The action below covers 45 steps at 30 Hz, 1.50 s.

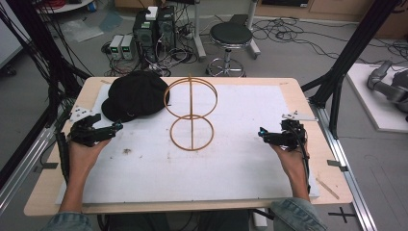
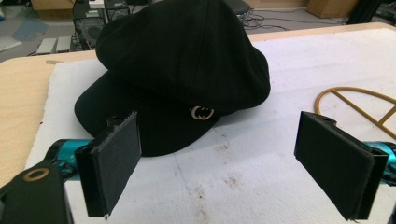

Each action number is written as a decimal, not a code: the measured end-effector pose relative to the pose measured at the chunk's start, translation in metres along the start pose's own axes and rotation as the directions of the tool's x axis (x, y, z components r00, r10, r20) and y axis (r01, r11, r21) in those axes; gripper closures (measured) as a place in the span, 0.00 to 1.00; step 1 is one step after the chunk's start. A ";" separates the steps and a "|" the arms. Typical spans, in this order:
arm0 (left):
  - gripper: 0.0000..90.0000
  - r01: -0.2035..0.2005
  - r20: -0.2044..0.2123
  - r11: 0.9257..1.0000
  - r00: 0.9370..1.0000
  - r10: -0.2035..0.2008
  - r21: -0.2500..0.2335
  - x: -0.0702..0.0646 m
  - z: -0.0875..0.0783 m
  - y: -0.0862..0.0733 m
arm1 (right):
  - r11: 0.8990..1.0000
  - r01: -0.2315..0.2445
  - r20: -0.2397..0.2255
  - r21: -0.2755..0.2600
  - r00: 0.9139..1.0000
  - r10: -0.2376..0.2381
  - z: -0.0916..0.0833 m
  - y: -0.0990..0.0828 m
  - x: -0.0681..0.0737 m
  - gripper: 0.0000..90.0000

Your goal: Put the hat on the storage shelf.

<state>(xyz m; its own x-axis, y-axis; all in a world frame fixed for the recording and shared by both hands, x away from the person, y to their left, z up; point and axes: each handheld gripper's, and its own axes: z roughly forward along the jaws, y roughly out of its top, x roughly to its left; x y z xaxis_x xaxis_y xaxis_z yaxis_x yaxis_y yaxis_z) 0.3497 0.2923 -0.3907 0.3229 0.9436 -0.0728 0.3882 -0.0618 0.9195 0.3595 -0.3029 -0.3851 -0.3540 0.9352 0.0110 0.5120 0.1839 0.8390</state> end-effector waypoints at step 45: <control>0.19 -0.079 0.008 0.996 0.997 0.079 0.032 -0.006 0.049 0.054 | 1.000 0.009 -0.026 -0.006 1.000 -0.009 0.001 0.004 0.005 0.09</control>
<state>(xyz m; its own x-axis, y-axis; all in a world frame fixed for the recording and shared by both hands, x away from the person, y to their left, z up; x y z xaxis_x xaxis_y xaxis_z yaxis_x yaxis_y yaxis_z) 0.4110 0.2678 -0.3596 0.3596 0.9331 -0.0033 0.3891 -0.1467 0.9095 0.3605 -0.2976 -0.3818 -0.3788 0.9253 0.0174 0.5042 0.1906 0.8423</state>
